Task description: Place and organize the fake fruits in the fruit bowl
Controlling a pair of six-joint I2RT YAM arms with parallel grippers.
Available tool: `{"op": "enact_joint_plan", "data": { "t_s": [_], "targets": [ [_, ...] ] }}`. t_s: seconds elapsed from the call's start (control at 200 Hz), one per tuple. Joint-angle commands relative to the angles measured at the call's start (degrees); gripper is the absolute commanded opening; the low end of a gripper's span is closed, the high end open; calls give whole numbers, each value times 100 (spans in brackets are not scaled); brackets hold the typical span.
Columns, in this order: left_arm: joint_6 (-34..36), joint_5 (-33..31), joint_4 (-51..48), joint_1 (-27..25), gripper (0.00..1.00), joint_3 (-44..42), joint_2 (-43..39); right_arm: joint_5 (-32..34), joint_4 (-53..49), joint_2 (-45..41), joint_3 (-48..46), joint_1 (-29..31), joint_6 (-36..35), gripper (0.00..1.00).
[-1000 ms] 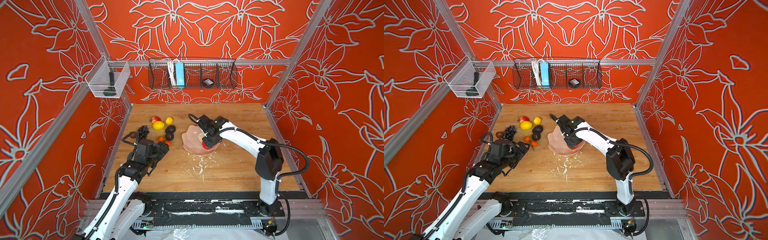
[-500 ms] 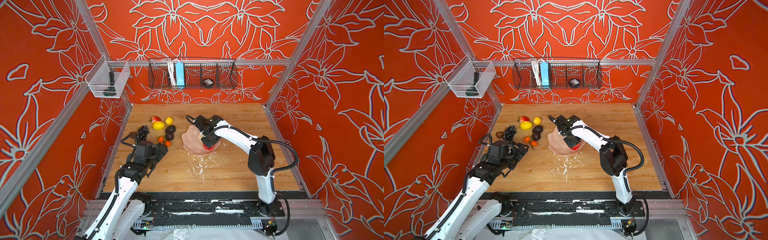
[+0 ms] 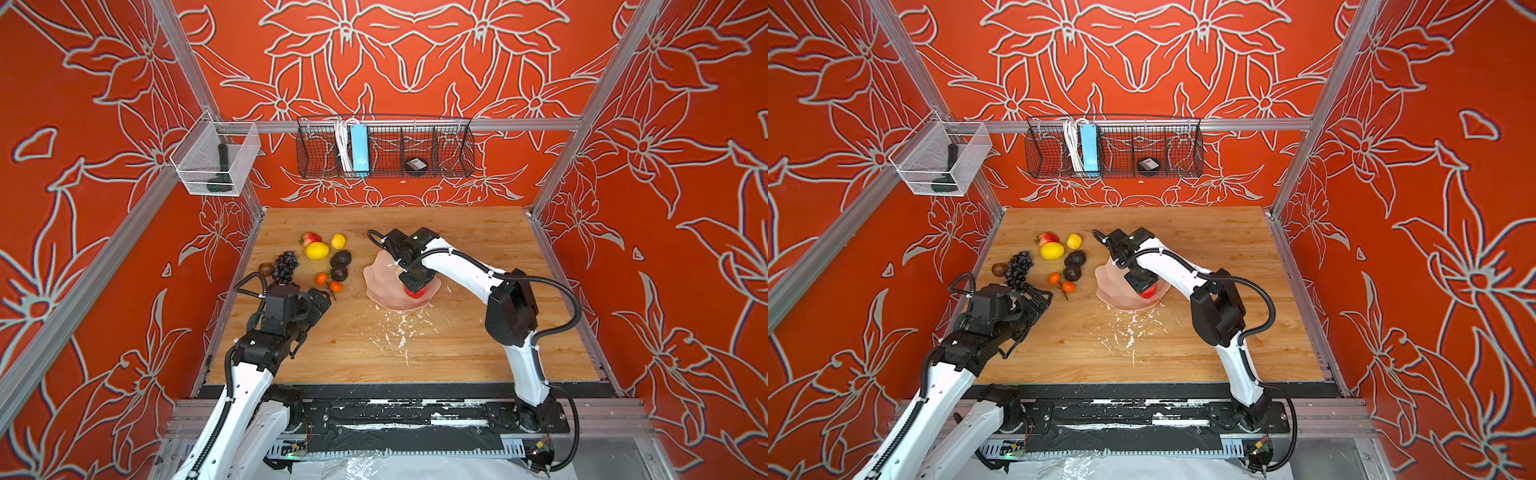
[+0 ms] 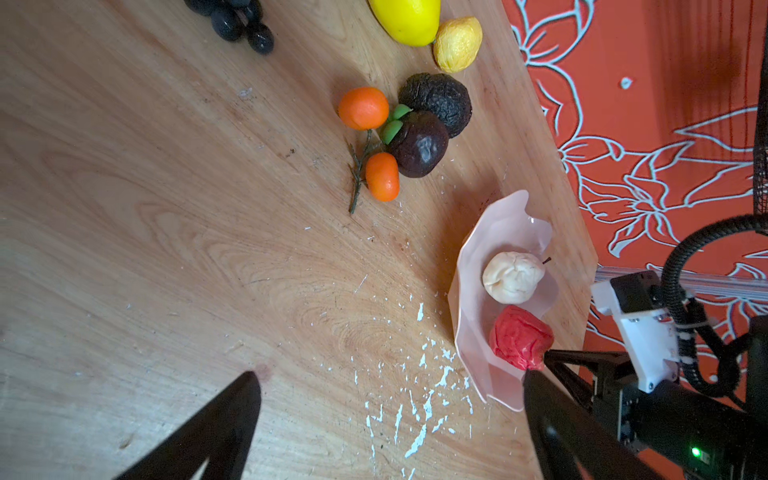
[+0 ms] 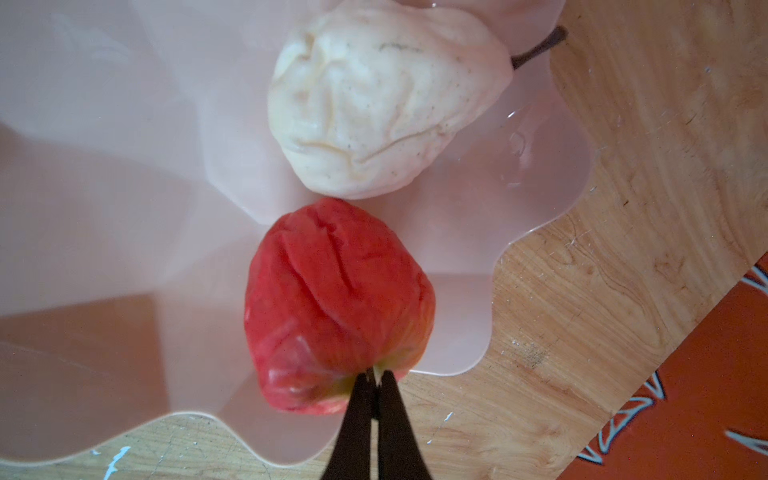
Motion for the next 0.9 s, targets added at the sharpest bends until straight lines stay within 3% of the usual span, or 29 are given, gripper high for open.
{"op": "enact_joint_plan", "data": {
  "t_s": [0.0,0.315,0.385,0.511,0.896],
  "targets": [
    [77,-38,-73,50,98,-32,-44,213,-269,197,235,-6,-114,0],
    [91,-47,-28,60,98,-78,-26,327,-309,409,463,-10,-139,0],
    [91,-56,-28,68,98,-89,-26,398,-288,396,454,-13,-140,11],
    [88,-39,-10,69,98,-102,-26,431,-231,404,462,-16,-141,18],
    [116,-14,-11,68,98,-111,-35,455,-219,434,542,-16,-138,22]
  ]
}}
